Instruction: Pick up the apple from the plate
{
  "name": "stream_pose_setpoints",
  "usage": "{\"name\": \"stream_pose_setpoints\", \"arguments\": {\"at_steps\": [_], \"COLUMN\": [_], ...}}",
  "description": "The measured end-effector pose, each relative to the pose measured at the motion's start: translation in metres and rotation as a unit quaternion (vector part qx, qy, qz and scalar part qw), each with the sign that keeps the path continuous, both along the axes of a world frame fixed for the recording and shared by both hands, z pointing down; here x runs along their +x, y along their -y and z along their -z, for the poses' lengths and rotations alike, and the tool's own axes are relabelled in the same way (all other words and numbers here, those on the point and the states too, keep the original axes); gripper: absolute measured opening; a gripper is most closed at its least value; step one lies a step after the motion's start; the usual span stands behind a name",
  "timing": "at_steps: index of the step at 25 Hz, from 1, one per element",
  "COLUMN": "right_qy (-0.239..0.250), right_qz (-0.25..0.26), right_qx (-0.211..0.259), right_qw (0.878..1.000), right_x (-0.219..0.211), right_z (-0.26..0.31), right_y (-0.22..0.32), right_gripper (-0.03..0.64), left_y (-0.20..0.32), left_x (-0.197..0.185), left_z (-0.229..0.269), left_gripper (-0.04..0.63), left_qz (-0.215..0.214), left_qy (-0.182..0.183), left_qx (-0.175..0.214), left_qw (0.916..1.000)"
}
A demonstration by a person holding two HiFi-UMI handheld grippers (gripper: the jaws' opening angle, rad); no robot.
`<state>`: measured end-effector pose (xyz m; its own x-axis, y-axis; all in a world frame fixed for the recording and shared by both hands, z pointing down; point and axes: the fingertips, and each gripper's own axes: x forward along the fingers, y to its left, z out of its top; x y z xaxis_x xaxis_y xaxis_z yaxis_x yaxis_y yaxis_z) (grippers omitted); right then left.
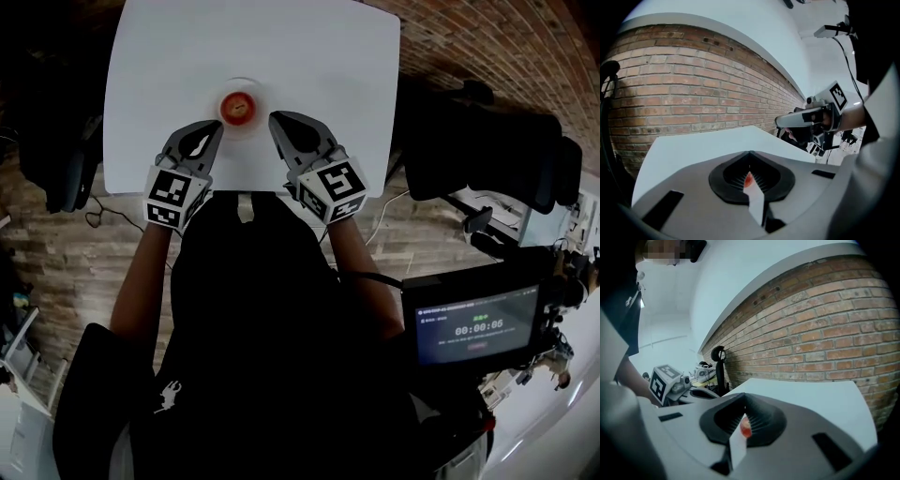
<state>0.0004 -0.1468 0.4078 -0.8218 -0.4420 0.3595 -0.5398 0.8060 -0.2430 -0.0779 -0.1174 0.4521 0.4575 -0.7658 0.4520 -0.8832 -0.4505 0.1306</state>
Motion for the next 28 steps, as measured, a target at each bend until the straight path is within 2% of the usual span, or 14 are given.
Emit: {"name": "stream_pose_setpoints", "arguments": {"at_steps": [4,11,20,28], "right_qy": [-0.016,-0.024,-0.037,-0.044], "right_qz": [-0.006,-0.026,-0.013,-0.011], "right_qx": [-0.002,-0.014,-0.03,-0.036], "right_qw": [1.0,0.999,0.999,0.998], "right_x": [0.006,0.02,0.009,-0.005], "right_z": [-0.011,-0.028,-0.042,-0.051], "right_y": [-0.006,-0.007,-0.012,-0.009], "right_gripper": [0.003,0.003,0.003,0.003], "left_y": [0.004,0.015,0.022,0.018], "left_x": [0.005,0.018,0.023,0.008], "left_z": [-0.008,-0.027,-0.041,-0.058], "left_gripper": [0.008,0.008,0.009,0.011], "left_qz": [-0.016,-0.043,-0.052,-0.053], "left_qy": [-0.014,-0.006,0.007,0.005], "left_qx": [0.001,-0.007,-0.01,-0.023], "left_qw": [0.9998,0.999,0.9986,0.9983]}}
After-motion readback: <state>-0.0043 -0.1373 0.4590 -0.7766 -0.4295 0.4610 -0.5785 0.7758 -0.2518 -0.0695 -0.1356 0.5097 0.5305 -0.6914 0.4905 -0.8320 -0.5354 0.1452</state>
